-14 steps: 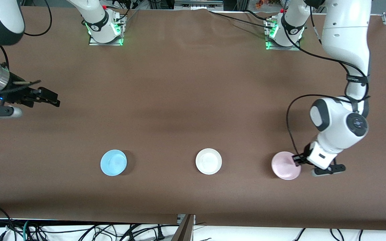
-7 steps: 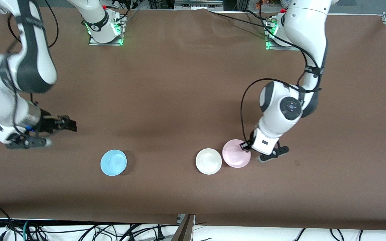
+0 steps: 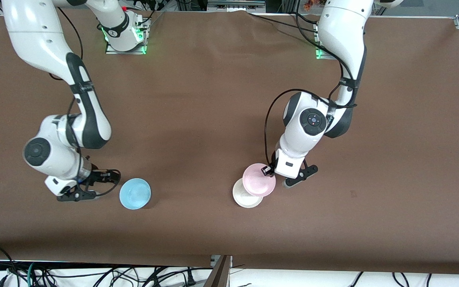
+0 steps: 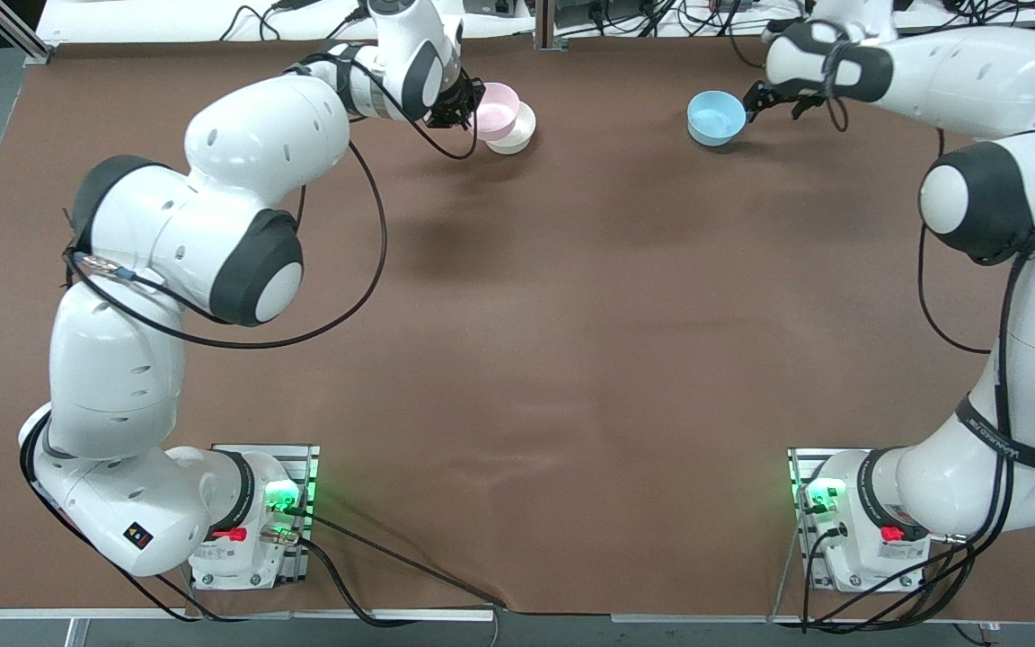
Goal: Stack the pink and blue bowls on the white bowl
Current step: 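Carry the pink bowl onto the white bowl while the right gripper reaches the blue bowl, then release the pink bowl with the left gripper while the right gripper grasps the blue bowl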
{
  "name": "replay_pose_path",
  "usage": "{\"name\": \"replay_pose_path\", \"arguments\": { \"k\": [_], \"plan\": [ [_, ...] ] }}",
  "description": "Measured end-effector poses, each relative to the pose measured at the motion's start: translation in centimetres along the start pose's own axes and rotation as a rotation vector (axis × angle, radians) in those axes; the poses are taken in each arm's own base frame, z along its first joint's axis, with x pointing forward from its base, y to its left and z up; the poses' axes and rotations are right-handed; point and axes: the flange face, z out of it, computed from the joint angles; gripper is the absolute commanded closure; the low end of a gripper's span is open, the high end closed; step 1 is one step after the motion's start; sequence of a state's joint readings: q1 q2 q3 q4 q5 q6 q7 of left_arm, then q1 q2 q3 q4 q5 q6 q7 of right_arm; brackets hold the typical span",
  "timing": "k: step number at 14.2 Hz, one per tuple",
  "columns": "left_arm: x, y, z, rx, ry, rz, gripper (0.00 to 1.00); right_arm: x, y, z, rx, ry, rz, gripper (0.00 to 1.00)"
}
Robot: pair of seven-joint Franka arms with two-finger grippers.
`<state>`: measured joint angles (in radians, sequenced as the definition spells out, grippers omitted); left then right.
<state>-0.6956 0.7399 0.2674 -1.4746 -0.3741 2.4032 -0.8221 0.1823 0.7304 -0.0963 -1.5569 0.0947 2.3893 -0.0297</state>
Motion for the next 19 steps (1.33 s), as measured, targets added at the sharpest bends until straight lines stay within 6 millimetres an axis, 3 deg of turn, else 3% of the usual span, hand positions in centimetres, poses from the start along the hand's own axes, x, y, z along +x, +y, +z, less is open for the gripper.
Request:
{"name": "replay_pose_path", "arguments": {
  "k": [4, 10, 12, 14, 15, 19],
  "plan": [
    [-0.9, 1.6, 3.9, 0.003, 0.042, -0.051, 1.00, 1.2, -2.9, 1.8, 0.003, 0.051, -0.004, 0.08],
    [-0.9, 2.6, 5.1, -0.006, 0.065, -0.068, 1.00, 2.1, -2.7, 2.9, 0.005, 0.059, 0.006, 0.55],
    [-0.8, 2.7, 5.1, -0.010, 0.069, -0.068, 0.81, 2.1, -2.6, 3.0, 0.051, 0.052, 0.060, 0.76],
    [-0.7, 2.7, 5.1, -0.011, 0.070, -0.071, 0.43, 2.2, -2.6, 2.8, 0.086, 0.046, 0.097, 0.92],
    [-0.7, 2.7, 5.1, -0.011, 0.071, -0.071, 0.42, 2.3, -2.6, 2.6, 0.092, 0.046, 0.102, 1.00],
    [-0.6, 2.8, 4.9, -0.016, 0.074, -0.073, 0.42, 2.6, -2.8, 2.1, 0.098, 0.047, 0.104, 1.00]
  ]
}}
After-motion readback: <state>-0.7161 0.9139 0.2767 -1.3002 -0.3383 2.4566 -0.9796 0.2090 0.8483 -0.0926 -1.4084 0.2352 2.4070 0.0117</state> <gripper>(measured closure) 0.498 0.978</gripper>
